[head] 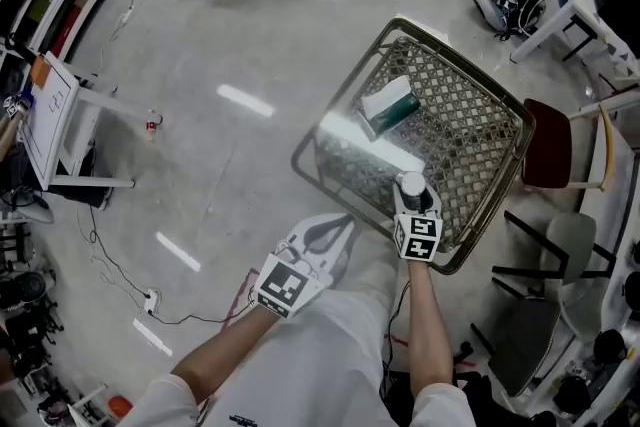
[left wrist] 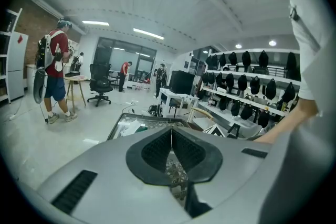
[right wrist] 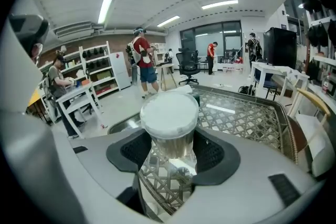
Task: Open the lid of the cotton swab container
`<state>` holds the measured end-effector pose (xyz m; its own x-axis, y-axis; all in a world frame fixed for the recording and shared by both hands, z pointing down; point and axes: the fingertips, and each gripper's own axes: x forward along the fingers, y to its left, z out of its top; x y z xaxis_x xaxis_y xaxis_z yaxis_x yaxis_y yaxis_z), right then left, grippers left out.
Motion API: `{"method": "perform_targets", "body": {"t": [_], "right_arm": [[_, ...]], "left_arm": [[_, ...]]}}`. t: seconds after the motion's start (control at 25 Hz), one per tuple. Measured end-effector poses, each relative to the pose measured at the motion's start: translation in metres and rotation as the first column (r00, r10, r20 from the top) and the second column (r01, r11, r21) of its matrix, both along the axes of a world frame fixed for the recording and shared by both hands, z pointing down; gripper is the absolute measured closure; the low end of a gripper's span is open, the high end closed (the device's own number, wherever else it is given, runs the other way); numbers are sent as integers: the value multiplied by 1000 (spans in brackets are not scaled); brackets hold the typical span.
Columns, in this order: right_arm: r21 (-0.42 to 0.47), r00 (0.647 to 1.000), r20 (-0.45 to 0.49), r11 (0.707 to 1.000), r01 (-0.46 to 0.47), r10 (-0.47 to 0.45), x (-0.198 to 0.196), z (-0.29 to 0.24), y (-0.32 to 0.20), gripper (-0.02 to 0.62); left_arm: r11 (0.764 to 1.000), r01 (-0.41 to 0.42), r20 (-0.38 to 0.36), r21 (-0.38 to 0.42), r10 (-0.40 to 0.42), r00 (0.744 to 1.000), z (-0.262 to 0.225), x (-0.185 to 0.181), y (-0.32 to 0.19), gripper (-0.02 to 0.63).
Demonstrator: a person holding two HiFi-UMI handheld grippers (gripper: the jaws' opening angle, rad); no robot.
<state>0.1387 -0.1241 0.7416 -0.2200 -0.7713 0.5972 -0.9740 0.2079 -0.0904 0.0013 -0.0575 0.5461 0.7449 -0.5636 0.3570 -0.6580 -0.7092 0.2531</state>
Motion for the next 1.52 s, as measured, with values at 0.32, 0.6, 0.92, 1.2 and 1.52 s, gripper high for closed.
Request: {"method": "perform_targets", "body": {"t": [0.32,0.6,0.92,1.2,1.52], "right_arm": [[58,999,-34,998,38,-36,-2,-75,14,354],[57,997,-65,998,37,-34,-1,-139,29,356],[122,996,-84,991,47,-37,-10,-223,48,356],[154,992,-112,985,81,-64,-29,-282,71,356],[220,981,-163,966,137,-102,-42,-327,83,356]], "left_arm": [[996,87,-7,7,-86,996,-16,-8,-12,603],[994,94,-34,59,-93,995,-43,-4,-25,603],[996,-36,-64,77,41,997,-78,7,-14,603],[993,-40,-105,113,52,993,-114,-3,-3,603],[972,-133,-183,195,169,968,-162,3,12,603]]}}
